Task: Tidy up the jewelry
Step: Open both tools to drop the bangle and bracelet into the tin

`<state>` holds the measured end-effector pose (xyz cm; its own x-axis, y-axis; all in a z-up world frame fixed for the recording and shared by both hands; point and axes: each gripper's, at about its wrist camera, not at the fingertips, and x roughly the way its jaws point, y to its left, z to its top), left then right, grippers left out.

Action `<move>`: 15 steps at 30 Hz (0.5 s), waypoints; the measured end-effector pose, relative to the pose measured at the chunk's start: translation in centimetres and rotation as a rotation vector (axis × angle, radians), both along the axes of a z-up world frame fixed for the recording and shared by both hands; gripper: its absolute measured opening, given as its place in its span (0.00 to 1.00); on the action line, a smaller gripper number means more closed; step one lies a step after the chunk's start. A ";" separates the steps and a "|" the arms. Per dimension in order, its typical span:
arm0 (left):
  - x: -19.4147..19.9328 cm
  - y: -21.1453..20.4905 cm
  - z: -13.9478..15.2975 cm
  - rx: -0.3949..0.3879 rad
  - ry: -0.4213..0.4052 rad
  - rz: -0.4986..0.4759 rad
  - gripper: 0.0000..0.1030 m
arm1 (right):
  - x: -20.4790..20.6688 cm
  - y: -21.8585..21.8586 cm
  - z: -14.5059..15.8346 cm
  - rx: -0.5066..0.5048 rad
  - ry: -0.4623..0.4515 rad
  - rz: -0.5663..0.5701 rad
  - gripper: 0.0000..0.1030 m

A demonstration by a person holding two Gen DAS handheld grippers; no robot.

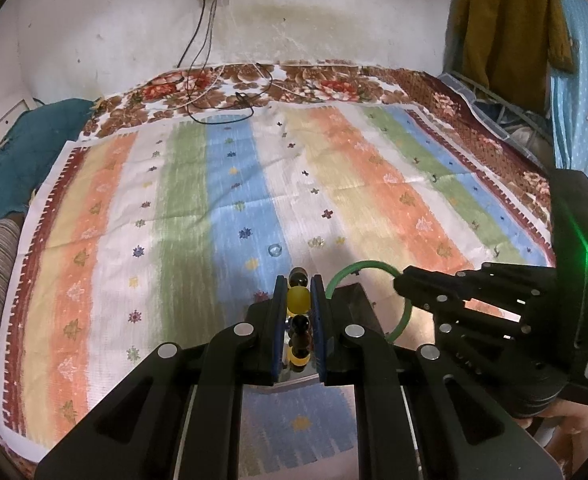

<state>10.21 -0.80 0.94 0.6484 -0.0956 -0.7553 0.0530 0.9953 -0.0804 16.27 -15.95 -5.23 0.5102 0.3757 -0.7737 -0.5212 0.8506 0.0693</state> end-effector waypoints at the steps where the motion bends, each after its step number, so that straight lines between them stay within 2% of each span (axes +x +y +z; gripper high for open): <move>1: 0.0 0.0 -0.2 0.006 0.006 0.000 0.11 | 0.1 0.1 -0.1 0.008 0.007 0.004 0.10; 2: 0.0 0.0 -0.2 0.020 0.004 0.015 0.13 | 0.0 0.2 -0.1 0.013 0.013 0.004 0.11; 3: 0.0 0.0 -0.2 0.036 0.001 0.025 0.17 | 0.1 0.2 -0.1 0.012 0.013 -0.001 0.19; 4: 0.1 0.1 -0.2 0.047 -0.003 0.032 0.18 | 0.1 0.2 -0.1 0.008 0.010 -0.006 0.36; 5: 0.2 0.3 -0.2 0.051 -0.006 0.037 0.18 | 0.2 0.0 0.0 0.006 0.002 -0.019 0.41; 7: 0.5 1.0 -0.2 0.036 0.002 0.057 0.22 | 0.4 -0.4 0.1 0.004 -0.001 -0.038 0.42; 11: 1.2 2.5 -0.6 0.019 0.022 0.078 0.40 | 1.2 -1.0 0.0 0.005 0.010 -0.044 0.49; 14: 1.9 3.3 -1.0 -0.004 0.038 0.055 0.57 | 2.1 -1.3 0.0 -0.016 0.001 -0.035 0.53; 15: 2.2 3.6 -1.2 -0.009 0.043 0.050 0.58 | 2.4 -1.3 -0.1 -0.027 0.000 -0.030 0.54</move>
